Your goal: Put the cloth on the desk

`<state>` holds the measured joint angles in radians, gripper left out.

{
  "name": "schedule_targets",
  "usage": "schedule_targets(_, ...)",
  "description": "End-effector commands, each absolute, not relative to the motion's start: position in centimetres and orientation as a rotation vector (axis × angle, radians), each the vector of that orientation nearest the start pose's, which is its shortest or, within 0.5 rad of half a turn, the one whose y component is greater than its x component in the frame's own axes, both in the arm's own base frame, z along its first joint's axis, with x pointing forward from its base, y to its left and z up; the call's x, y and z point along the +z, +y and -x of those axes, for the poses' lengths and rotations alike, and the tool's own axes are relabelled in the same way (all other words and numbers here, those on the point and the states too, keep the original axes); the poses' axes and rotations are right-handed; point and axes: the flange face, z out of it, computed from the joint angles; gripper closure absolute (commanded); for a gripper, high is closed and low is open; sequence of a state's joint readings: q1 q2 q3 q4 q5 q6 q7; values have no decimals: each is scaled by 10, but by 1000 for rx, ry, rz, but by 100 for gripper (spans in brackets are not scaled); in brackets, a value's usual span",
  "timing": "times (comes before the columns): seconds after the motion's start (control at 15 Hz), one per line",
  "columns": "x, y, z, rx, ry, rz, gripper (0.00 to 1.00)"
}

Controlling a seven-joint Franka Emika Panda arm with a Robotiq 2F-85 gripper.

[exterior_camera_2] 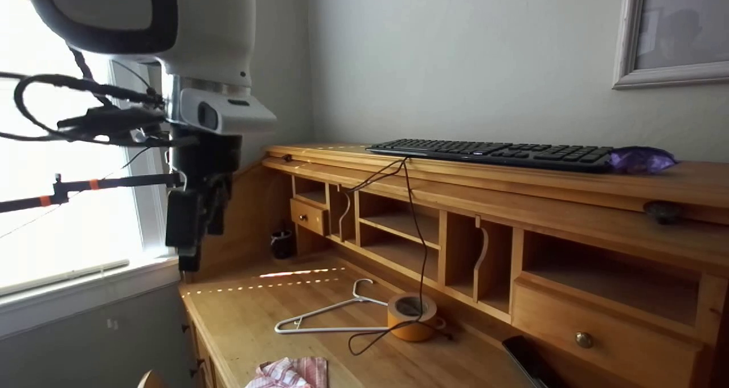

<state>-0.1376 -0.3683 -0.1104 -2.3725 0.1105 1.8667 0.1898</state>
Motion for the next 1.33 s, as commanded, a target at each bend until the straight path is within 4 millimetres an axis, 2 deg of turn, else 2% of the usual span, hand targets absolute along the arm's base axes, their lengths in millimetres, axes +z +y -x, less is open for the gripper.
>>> schedule_targets(0.0, 394, -105, -394, 114, 890, 2836, 0)
schedule_targets(0.07, 375, -105, -392, 89, 895, 2863, 0)
schedule_targets(0.13, 404, -106, -400, 122, 828, 2872, 0)
schedule_targets(0.2, 392, -106, -398, 130, 834, 2873, 0)
schedule_targets(0.53, 401, -107, -403, 101, 830, 2875, 0)
schedule_targets(0.67, 385, -113, -405, 130, 894, 2838, 0)
schedule_targets(0.87, 336, -136, -386, 208, 1085, 2763, 0)
schedule_targets(1.27, 257, -165, -357, 273, 1337, 2594, 0)
